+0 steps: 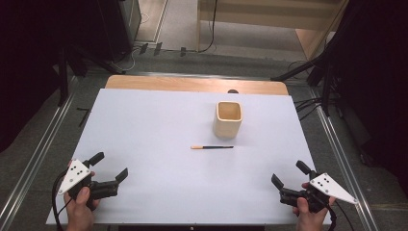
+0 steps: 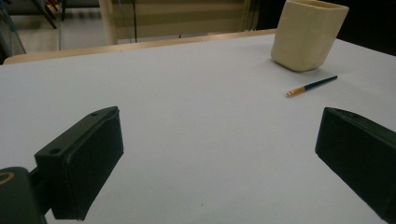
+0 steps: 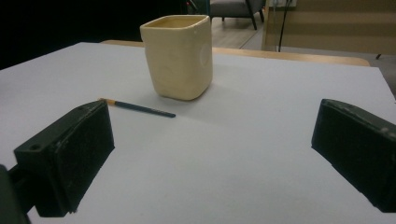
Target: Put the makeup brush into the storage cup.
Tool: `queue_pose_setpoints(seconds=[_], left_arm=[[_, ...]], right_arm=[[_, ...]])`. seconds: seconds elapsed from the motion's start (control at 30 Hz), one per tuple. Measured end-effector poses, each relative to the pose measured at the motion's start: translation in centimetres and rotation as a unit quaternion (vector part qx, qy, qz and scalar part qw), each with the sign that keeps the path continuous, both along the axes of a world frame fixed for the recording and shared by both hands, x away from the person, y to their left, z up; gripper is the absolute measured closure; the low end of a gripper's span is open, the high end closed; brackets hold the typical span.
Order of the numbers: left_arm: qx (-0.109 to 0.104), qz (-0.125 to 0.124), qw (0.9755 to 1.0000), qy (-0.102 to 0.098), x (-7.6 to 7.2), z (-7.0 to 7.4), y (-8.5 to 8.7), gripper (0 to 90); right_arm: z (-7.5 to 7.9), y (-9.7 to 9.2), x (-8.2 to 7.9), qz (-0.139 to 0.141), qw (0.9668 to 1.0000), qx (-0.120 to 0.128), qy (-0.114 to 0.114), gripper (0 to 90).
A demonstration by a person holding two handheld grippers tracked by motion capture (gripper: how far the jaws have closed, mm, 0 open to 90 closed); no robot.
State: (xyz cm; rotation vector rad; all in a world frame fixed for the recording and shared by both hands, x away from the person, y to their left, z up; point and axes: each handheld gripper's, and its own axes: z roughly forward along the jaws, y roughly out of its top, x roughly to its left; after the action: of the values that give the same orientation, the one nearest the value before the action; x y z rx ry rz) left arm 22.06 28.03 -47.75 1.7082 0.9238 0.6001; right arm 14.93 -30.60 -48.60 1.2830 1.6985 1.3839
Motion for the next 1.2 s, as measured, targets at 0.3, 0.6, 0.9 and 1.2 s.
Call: queue_pose_setpoints(seconds=[0.3, 0.6, 0.9, 1.2], left_arm=[[0.002, 0.004, 1.0000, 0.002, -0.1, 0.0, 0.0, 1.9], [0.011, 0.005, 0.9999, 0.002, 0.1, 0.1, -0.3, 1.9], [0.012, 0.000, 0.9999, 0.002, -0.1, 0.1, -0.5, 1.8], [0.013, -0.004, 0.9998, 0.011, -0.1, -0.1, -0.4, 1.8]], right_arm=[[0.9, 0.9, 0.4, 0.022, 0.9997, -0.008, -0.002, 10.3], [2.0, 2.2, 2.5, 0.025, 0.9986, -0.022, 0.042, 14.0], [3.9, 3.4, 4.9, 0.053, 0.9962, -0.043, 0.053, 17.2], [6.2, 5.6, 8.0, 0.130, 0.9869, -0.075, 0.060, 29.2]])
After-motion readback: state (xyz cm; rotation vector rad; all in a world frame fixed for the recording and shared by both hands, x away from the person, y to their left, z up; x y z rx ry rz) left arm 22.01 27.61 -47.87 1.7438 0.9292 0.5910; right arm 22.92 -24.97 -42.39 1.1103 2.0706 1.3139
